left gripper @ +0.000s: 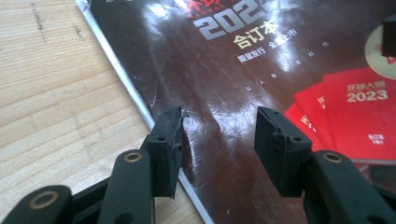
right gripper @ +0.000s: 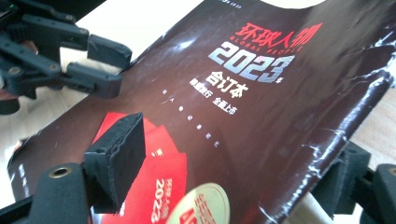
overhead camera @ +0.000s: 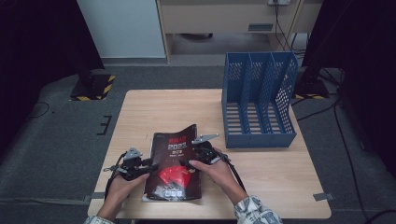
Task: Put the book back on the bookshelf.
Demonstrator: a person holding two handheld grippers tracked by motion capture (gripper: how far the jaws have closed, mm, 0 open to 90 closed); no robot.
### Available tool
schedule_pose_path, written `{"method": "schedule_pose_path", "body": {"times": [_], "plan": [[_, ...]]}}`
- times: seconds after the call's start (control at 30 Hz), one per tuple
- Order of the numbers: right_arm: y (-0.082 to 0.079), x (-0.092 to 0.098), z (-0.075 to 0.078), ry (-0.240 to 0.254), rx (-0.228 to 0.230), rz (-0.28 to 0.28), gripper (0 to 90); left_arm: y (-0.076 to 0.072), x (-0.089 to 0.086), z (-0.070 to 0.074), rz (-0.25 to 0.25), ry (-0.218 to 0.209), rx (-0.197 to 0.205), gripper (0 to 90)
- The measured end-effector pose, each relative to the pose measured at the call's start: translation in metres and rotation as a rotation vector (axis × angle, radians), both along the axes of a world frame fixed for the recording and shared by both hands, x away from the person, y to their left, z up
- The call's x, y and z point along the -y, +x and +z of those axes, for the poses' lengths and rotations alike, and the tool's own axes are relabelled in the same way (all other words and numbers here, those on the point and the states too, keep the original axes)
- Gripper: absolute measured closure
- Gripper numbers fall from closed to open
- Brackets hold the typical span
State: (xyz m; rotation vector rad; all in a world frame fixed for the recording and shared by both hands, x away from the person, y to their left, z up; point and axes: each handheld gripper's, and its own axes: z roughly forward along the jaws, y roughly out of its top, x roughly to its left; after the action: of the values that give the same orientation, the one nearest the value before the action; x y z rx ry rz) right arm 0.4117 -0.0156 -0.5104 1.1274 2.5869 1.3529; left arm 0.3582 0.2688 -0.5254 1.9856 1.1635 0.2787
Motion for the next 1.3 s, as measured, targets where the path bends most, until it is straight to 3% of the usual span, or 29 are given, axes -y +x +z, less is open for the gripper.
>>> {"method": "schedule_pose_path", "body": {"times": [0.47,0.5,0.6,0.83,1.07,1.13,1.3], "plan": [[0.008,-0.018,-0.001,-0.055,-0.004,0.009,29.1,0.000,0.008,-0.003,-0.038,-0.007,0.018,52.4],[0.008,-0.020,-0.001,-0.068,0.003,0.008,30.0,0.000,0.010,-0.003,-0.043,0.016,0.027,53.1],[0.008,-0.022,-0.001,-0.084,0.008,0.010,32.4,0.000,0.011,-0.003,-0.049,0.029,0.038,53.3],[0.004,-0.033,-0.002,-0.151,0.029,0.050,39.0,0.000,0.010,-0.004,-0.039,0.013,0.036,54.7],[0.004,-0.034,-0.003,-0.189,0.044,0.023,56.0,0.000,0.012,-0.004,-0.039,0.017,0.043,53.8],[0.004,-0.035,-0.002,-0.195,0.073,0.004,64.4,0.000,0.012,-0.004,-0.038,0.017,0.043,53.3],[0.006,-0.033,0.000,-0.166,0.077,-0.025,75.9,0.000,0.012,-0.004,-0.036,0.004,0.036,50.9]]}}
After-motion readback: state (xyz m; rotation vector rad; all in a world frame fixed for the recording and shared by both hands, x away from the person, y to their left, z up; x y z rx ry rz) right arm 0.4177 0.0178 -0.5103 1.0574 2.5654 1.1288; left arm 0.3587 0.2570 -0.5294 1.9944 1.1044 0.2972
